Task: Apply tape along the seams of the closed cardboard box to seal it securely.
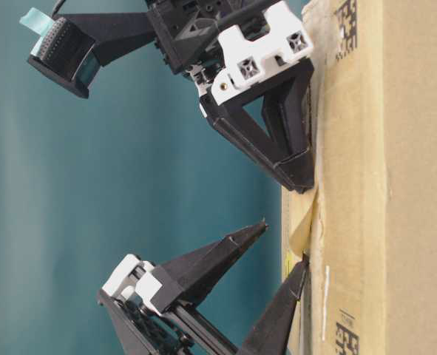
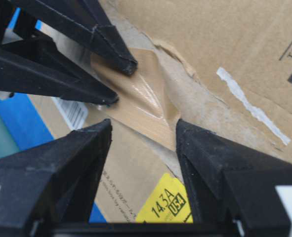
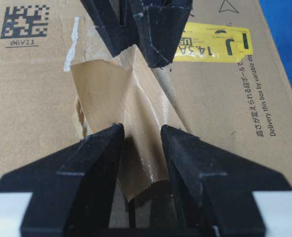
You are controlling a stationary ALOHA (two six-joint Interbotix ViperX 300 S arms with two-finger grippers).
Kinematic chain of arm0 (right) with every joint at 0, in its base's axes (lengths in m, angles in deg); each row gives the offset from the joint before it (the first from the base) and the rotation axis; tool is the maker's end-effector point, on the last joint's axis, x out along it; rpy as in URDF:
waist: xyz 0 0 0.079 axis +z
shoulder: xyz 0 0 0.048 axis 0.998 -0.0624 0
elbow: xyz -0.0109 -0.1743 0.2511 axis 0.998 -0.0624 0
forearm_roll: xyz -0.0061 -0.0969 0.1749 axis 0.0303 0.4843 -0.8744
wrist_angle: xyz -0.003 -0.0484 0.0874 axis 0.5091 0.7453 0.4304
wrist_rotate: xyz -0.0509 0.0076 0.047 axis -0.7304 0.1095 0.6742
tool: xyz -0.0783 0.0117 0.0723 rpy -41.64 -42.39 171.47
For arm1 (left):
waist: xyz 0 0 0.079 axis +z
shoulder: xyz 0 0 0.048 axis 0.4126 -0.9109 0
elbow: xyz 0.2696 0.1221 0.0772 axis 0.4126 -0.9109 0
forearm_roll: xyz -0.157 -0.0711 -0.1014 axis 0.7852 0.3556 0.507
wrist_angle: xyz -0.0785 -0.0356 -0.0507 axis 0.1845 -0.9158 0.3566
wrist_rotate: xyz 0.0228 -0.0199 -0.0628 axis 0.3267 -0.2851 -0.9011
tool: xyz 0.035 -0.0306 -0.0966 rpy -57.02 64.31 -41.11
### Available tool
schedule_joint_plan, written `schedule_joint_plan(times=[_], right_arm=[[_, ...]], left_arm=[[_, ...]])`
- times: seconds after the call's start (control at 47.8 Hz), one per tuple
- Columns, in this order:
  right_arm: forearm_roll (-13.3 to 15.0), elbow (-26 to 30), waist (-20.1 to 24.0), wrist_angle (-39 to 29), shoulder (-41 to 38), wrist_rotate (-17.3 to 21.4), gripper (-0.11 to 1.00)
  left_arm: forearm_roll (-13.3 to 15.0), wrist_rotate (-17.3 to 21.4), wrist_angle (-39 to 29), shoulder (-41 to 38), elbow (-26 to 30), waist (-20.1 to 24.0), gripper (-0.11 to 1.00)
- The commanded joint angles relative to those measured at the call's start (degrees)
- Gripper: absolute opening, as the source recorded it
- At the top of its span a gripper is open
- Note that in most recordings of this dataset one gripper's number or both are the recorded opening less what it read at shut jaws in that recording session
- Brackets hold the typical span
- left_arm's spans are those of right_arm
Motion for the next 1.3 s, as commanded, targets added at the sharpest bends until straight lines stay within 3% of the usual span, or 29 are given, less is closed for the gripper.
schedule_joint_plan(times=[0.0, 0.146, 0.376, 1.276], right_arm=[[-0.2, 0.9, -0.2, 0.1, 0.6, -0.1, 0.46], [-0.2, 0.9, -0.1, -0.4, 0.6, -0.1, 0.46], [-0.2, 0.9, 0.1, -0.5, 0.6, -0.1, 0.46], [-1.5, 0.8, 0.3, -2.6, 0.7, 0.0, 0.46]], left_arm=[[-0.1, 0.0, -1.5, 1.1, 0.8, 0.1, 0.51], [-0.3, 0.5, -2.6, 1.3, 1.2, 0.1, 0.51], [-0.3, 5.1, -6.1, 2.1, 1.9, 0.1, 0.51], [-0.3, 5.1, -9.2, 4.3, 1.1, 0.1, 0.51]])
